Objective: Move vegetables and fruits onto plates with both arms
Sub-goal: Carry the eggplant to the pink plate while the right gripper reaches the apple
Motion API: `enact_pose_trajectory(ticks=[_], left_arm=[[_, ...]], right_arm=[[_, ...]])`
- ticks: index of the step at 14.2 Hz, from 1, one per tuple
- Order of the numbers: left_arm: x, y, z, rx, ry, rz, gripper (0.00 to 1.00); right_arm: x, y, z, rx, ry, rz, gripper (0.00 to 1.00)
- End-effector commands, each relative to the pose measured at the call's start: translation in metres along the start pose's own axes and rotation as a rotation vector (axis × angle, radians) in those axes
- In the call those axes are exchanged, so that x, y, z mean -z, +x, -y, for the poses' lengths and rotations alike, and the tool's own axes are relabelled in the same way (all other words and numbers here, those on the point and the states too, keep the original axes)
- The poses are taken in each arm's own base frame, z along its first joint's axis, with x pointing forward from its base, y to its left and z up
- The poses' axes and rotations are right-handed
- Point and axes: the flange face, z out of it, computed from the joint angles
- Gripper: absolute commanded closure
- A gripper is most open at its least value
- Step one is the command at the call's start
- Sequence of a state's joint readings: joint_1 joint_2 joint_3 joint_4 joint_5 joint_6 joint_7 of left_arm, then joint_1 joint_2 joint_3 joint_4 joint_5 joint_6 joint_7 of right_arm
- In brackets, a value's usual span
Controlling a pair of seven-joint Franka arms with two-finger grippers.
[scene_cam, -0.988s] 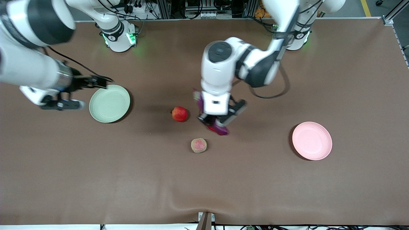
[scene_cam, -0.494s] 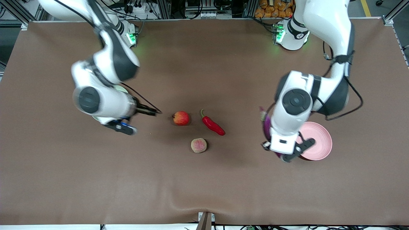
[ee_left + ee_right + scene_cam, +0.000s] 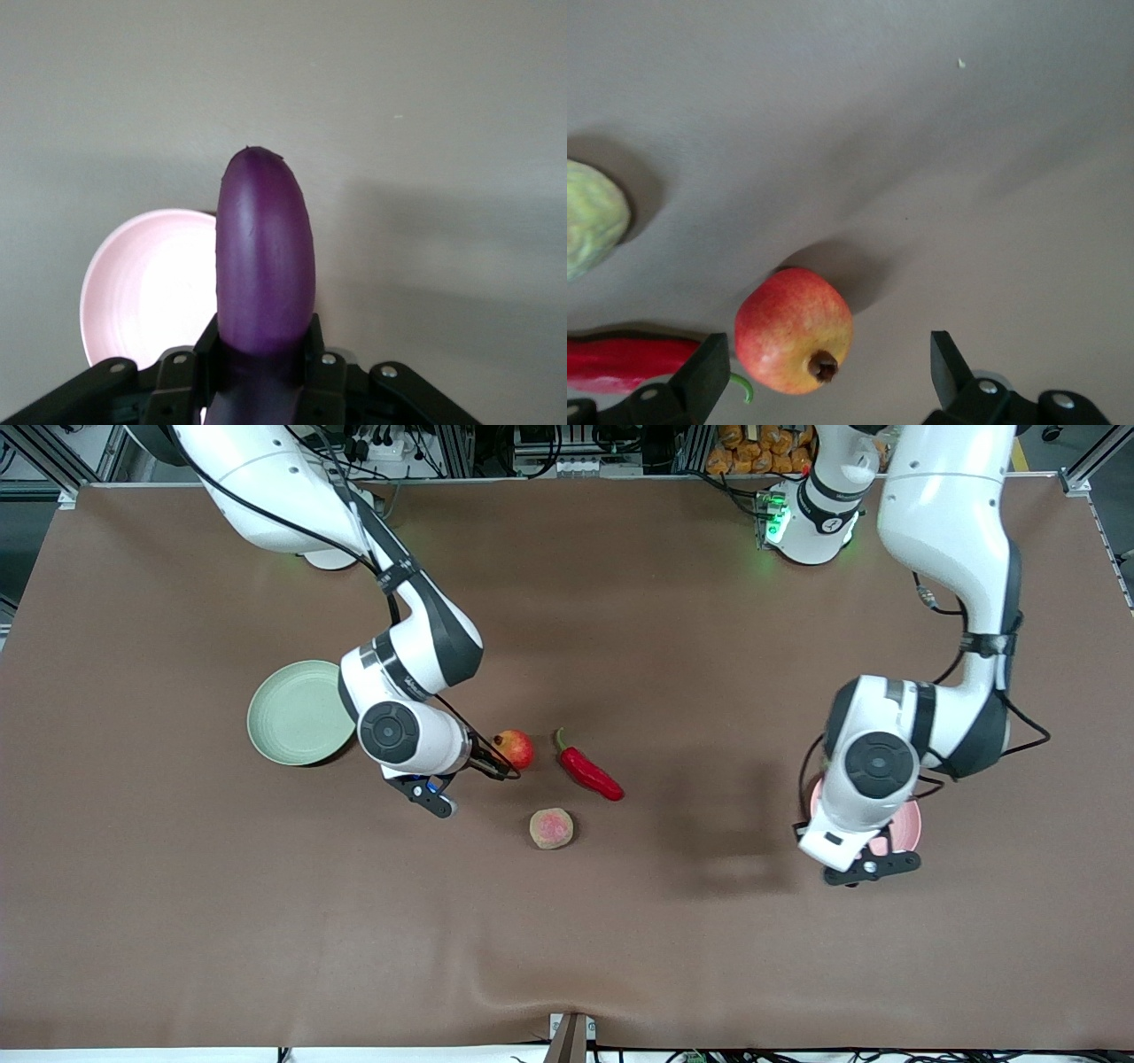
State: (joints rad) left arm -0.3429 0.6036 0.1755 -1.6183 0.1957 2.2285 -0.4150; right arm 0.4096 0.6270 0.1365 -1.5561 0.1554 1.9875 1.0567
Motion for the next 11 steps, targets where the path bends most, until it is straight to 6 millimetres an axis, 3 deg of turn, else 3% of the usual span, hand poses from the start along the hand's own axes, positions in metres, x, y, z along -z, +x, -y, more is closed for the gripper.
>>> enact_pose_trajectory(ticks=[1,4,6,11], left_arm=[[-0.018,-0.006,0.050,-0.038,-0.026,-0.031,1.00],[-0.064,-0.012,0.087,-0.055,-0.081,-0.014,1.00],[-0.071,-0.013,0.093,-0.053,-0.112,0.000,1.00],[-0.079,-0.027,0.082,-0.069,-0.126,0.030,1.00]], right_arm=[[-0.002,-0.004,0.003,-0.048,0.016,-0.004,0.00],[-0.021,-0.017,0.018,-0.065,0.043,-0.022,0.00],[-0.034,-0.027,0.023,-0.075,0.044,-0.028,0.00],[-0.065,-0.032,0.019,-0.058,0.007,-0.033,0.00]])
